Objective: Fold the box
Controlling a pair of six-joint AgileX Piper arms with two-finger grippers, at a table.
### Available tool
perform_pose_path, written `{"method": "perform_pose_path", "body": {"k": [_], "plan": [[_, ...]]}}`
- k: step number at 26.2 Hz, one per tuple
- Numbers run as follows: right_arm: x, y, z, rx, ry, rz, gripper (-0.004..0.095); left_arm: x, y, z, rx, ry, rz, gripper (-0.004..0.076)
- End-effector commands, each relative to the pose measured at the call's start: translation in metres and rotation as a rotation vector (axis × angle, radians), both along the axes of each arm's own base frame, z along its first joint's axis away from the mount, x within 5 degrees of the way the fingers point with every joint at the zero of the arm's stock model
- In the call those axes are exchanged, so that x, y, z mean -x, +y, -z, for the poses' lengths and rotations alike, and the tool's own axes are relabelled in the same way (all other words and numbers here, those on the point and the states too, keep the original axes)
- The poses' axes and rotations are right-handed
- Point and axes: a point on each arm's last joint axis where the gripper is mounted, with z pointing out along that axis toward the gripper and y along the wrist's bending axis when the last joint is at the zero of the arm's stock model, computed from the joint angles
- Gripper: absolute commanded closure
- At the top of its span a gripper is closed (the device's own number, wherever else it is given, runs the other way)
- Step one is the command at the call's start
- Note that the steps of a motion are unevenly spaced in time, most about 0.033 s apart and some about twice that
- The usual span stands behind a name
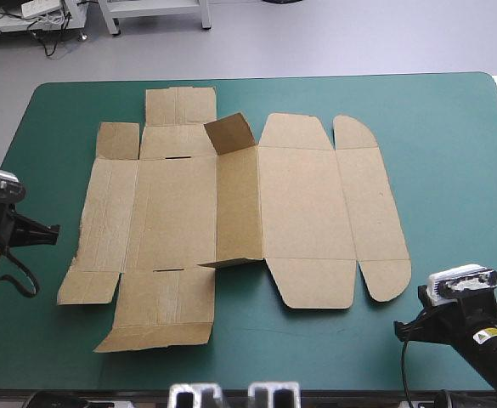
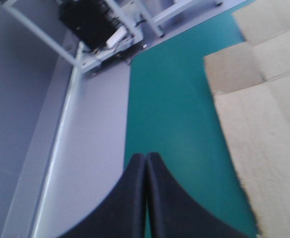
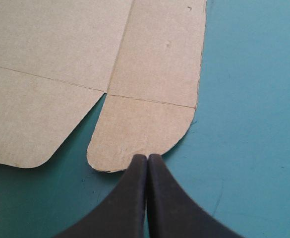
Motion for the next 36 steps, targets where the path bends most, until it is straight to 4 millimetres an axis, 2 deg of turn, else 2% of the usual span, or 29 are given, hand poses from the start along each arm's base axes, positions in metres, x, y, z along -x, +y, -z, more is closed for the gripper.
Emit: {"method": "perform_pose_path", "body": {"k": [1,5,10,15,20,22,24,25,28,32,36], "plan": [[-0.004,-0.002,-0.013,0.001,-0.082,0.025,0.0931,-0.018,0.006,-0.01,-0.076,-0.053,-0.091,0.0734],[-0.004,-0.004,-0.013,0.028,-0.084,0.031,0.0932,-0.049,0.015,0.007,-0.096,0.06,-0.176,0.0727],[-0.004,-0.006,-0.013,0.058,-0.082,0.036,0.0932,-0.088,0.048,0.027,0.054,0.22,-0.306,0.0709],[-0.004,-0.006,-0.013,0.058,-0.082,0.036,0.0931,-0.108,0.104,0.047,0.46,0.37,-0.44,0.0709],[-0.004,-0.006,-0.013,0.058,-0.082,0.036,0.0932,-0.11,0.134,0.066,0.845,0.44,-0.403,0.071],[-0.004,-0.006,-0.013,0.058,-0.082,0.036,0.0931,-0.114,0.139,0.08,0.965,0.51,-0.271,0.071],[-0.004,-0.006,-0.013,0.058,-0.082,0.036,0.0931,-0.12,0.133,0.091,1.019,0.615,-0.08,0.071],[-0.004,-0.006,-0.013,0.058,-0.082,0.036,0.0931,-0.126,0.131,0.097,1.051,0.624,-0.046,0.071],[-0.005,-0.006,-0.013,0.052,-0.079,0.04,0.0932,-0.135,0.133,0.104,1.04,0.606,-0.028,0.071],[-0.005,-0.006,-0.013,0.052,-0.079,0.04,0.0931,-0.136,0.132,0.107,1.054,0.628,-0.076,0.071],[-0.005,-0.006,-0.013,0.05,-0.078,0.042,0.0931,-0.137,0.123,0.116,0.88,0.775,-0.101,0.071]]}}
